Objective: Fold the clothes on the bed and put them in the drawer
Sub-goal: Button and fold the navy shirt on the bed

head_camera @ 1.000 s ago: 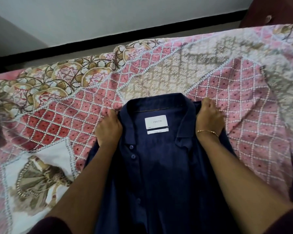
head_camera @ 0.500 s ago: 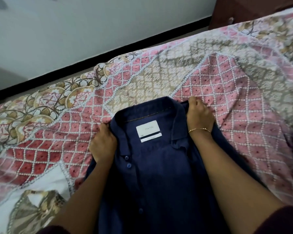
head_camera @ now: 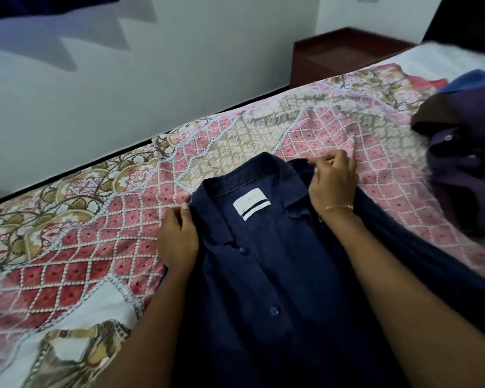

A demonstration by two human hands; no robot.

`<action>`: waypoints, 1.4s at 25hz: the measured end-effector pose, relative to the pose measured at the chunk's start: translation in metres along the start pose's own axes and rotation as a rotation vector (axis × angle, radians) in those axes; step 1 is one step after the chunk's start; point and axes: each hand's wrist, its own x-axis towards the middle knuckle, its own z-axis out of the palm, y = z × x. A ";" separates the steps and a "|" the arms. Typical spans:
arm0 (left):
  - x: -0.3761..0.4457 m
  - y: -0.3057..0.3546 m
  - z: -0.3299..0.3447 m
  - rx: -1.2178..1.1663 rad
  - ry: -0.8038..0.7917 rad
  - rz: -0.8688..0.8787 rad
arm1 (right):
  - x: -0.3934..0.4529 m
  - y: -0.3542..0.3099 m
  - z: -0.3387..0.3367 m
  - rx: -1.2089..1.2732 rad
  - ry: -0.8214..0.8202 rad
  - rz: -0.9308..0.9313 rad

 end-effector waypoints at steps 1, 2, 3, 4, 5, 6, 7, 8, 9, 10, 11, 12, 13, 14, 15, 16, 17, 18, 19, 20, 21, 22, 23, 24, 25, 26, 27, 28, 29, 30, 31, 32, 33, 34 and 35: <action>-0.005 0.003 -0.010 -0.074 0.013 0.068 | -0.013 -0.006 -0.015 0.094 0.097 -0.016; -0.012 0.008 -0.019 -0.091 0.039 0.206 | -0.024 -0.009 -0.026 0.178 0.095 -0.042; -0.020 0.013 -0.025 -0.070 0.033 0.371 | -0.036 -0.013 -0.033 0.229 0.007 -0.049; -0.027 0.018 -0.030 -0.050 -0.030 0.523 | -0.050 -0.018 -0.037 0.228 -0.111 -0.038; -0.035 0.024 -0.035 -0.001 -0.148 0.616 | -0.062 -0.022 -0.036 0.170 -0.215 -0.022; -0.043 0.027 -0.038 0.080 -0.283 0.649 | -0.072 -0.024 -0.031 0.076 -0.266 -0.018; -0.048 0.026 -0.039 0.176 -0.389 0.647 | -0.080 -0.026 -0.025 -0.007 -0.275 -0.033; -0.052 0.024 -0.040 0.281 -0.448 0.631 | -0.084 -0.028 -0.021 -0.061 -0.285 -0.037; -0.054 0.021 -0.041 0.365 -0.471 0.611 | -0.086 -0.029 -0.017 -0.086 -0.301 -0.010; -0.055 0.019 -0.043 0.405 -0.473 0.583 | -0.084 -0.031 -0.013 -0.088 -0.299 0.034; -0.055 0.020 -0.045 0.419 -0.474 0.553 | -0.082 -0.032 -0.009 -0.075 -0.274 0.078; -0.056 0.022 -0.046 0.431 -0.476 0.540 | -0.080 -0.034 -0.006 -0.049 -0.229 0.114; -0.057 0.025 -0.045 0.454 -0.484 0.553 | -0.080 -0.037 -0.004 -0.019 -0.170 0.128; -0.059 0.028 -0.044 0.477 -0.492 0.573 | -0.081 -0.039 -0.003 0.021 -0.106 0.130; -0.060 0.030 -0.043 0.487 -0.500 0.574 | -0.083 -0.041 -0.002 0.067 -0.036 0.106; -0.061 0.031 -0.042 0.476 -0.503 0.555 | -0.086 -0.042 -0.001 0.114 0.042 0.063; -0.061 0.031 -0.042 0.450 -0.502 0.522 | -0.089 -0.042 -0.002 0.164 0.122 0.014; -0.061 0.032 -0.041 0.413 -0.496 0.489 | -0.092 -0.043 -0.004 0.217 0.166 -0.036; -0.062 0.035 -0.040 0.363 -0.491 0.462 | -0.094 -0.045 -0.006 0.272 0.179 -0.073; -0.063 0.041 -0.040 0.289 -0.473 0.445 | -0.096 -0.049 -0.008 0.335 0.180 -0.087; -0.065 0.048 -0.039 0.192 -0.445 0.430 | -0.095 -0.055 -0.010 0.410 0.173 -0.082; -0.067 0.057 -0.038 0.089 -0.415 0.415 | -0.093 -0.061 -0.012 0.482 0.164 -0.073; -0.069 0.065 -0.037 0.002 -0.395 0.394 | -0.092 -0.068 -0.014 0.529 0.162 -0.066; -0.070 0.070 -0.034 -0.061 -0.382 0.368 | -0.093 -0.073 -0.016 0.558 0.161 -0.060; -0.069 0.071 -0.030 -0.121 -0.379 0.324 | -0.093 -0.076 -0.017 0.582 0.153 -0.053; -0.067 0.070 -0.024 -0.197 -0.387 0.267 | -0.093 -0.075 -0.018 0.609 0.133 -0.035; -0.064 0.067 -0.017 -0.284 -0.400 0.212 | -0.093 -0.072 -0.017 0.638 0.097 0.006; -0.063 0.062 -0.009 -0.358 -0.416 0.168 | -0.093 -0.067 -0.016 0.668 0.049 0.068; -0.064 0.058 -0.001 -0.409 -0.433 0.140 | -0.094 -0.061 -0.015 0.706 0.004 0.142; -0.066 0.056 0.005 -0.441 -0.438 0.129 | -0.094 -0.057 -0.015 0.766 -0.031 0.214; -0.068 0.054 0.010 -0.463 -0.430 0.130 | -0.094 -0.056 -0.017 0.842 -0.051 0.275; -0.071 0.052 0.014 -0.478 -0.412 0.141 | -0.094 -0.056 -0.018 0.904 -0.058 0.313; -0.073 0.051 0.018 -0.483 -0.385 0.160 | -0.093 -0.055 -0.018 0.933 -0.058 0.324; -0.074 0.049 0.022 -0.454 -0.357 0.188 | -0.092 -0.054 -0.017 0.936 -0.069 0.312; -0.074 0.049 0.025 -0.395 -0.337 0.217 | -0.092 -0.054 -0.014 0.918 -0.094 0.293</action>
